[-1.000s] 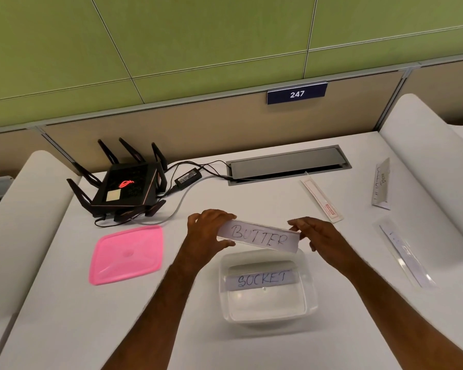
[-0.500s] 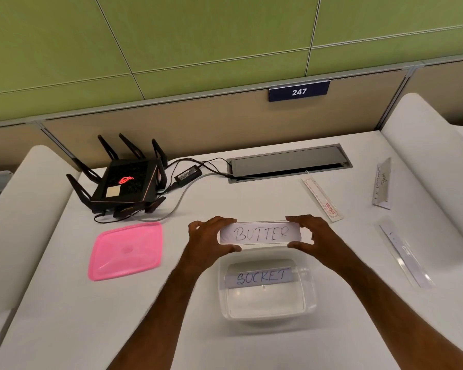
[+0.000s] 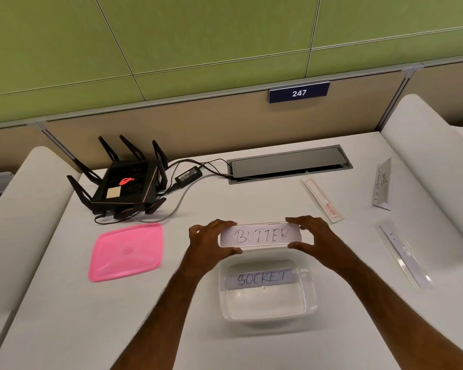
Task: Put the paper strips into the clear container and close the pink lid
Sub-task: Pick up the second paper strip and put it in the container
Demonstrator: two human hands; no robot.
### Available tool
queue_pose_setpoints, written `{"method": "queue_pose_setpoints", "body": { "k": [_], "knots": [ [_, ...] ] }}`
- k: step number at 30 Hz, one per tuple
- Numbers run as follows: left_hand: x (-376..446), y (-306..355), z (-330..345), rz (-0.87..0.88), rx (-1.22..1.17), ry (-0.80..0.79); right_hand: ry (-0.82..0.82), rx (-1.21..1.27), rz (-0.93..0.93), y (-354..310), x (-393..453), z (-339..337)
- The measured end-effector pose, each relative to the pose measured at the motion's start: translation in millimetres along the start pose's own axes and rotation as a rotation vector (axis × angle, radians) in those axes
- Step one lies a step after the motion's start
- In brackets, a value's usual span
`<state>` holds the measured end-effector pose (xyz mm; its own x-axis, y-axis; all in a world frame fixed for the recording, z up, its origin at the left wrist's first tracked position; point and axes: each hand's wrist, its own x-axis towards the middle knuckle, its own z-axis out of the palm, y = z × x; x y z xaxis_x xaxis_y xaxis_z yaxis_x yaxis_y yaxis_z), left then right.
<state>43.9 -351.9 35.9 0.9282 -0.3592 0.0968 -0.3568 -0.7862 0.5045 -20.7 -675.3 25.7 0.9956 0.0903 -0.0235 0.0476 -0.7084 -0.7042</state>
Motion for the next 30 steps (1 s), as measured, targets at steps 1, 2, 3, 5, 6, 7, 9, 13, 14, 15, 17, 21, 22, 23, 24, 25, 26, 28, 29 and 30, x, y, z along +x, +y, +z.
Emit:
{"method": "queue_pose_setpoints", "body": {
  "k": [1,2,3,5,6,7,9,13,14,15,17,21,22,23,24,25,26,28,29,30],
  "knots": [
    [0.1,0.6,-0.5,0.002,0.0,-0.003,0.001,-0.003,-0.001,-0.5,-0.1,-0.1],
    [0.4,1.1,-1.2,0.003,0.003,-0.007,0.002,-0.003,-0.001,-1.2,0.2,0.0],
    [0.1,1.9,-1.4,0.004,0.005,-0.009,0.0,-0.003,0.0,-1.9,0.0,-0.3],
    [-0.4,2.5,-2.0,0.006,0.004,-0.011,-0.003,0.001,0.003,-3.5,-0.1,-1.0],
    [-1.3,3.0,-2.2,0.008,0.001,-0.012,-0.002,0.002,0.001,-4.2,-0.3,-1.6],
    [-2.2,3.5,-2.7,0.013,-0.003,-0.013,-0.001,0.002,-0.001,-4.8,-0.9,-2.2],
    [-4.7,4.8,-3.1,0.028,-0.008,-0.018,-0.006,-0.004,0.003,-6.1,-2.6,-3.8],
    [-12.6,7.7,-2.1,0.041,-0.026,-0.005,-0.009,-0.003,0.006,-8.0,-8.3,-5.8],
    [-15.0,8.0,-1.1,0.039,-0.033,-0.006,-0.012,0.001,0.004,-8.2,-10.2,-5.5],
    [-17.5,8.0,-0.2,0.035,-0.04,-0.011,-0.016,0.003,0.003,-8.6,-12.0,-4.8],
    [-22.5,8.1,2.6,0.026,-0.058,-0.033,-0.029,-0.004,0.008,-9.0,-15.9,-2.9],
    [-34.4,7.0,10.7,0.013,-0.065,-0.052,-0.054,-0.019,-0.003,-7.3,-24.2,2.5],
    [-37.3,6.7,12.4,0.017,-0.058,-0.061,-0.054,-0.034,-0.009,-6.6,-26.8,3.6],
    [-40.0,6.2,14.1,0.024,-0.05,-0.073,-0.052,-0.058,-0.021,-5.6,-29.4,4.7],
    [-43.0,5.6,16.2,0.035,-0.039,-0.087,-0.046,-0.088,-0.04,-4.2,-32.0,6.1],
    [-46.3,4.8,18.1,0.05,-0.025,-0.098,-0.04,-0.118,-0.063,-2.8,-34.4,7.8],
    [-49.9,4.4,20.2,0.066,-0.006,-0.108,-0.039,-0.145,-0.079,-1.4,-37.1,9.5],
    [-56.2,5.1,24.2,0.092,0.042,-0.122,-0.046,-0.193,-0.093,0.2,-42.3,12.3],
    [-58.9,5.8,26.1,0.101,0.067,-0.128,-0.048,-0.218,-0.098,0.8,-45.0,13.9],
    [-61.1,6.6,27.6,0.112,0.093,-0.136,-0.047,-0.24,-0.103,1.0,-47.4,15.6]
  ]
}}
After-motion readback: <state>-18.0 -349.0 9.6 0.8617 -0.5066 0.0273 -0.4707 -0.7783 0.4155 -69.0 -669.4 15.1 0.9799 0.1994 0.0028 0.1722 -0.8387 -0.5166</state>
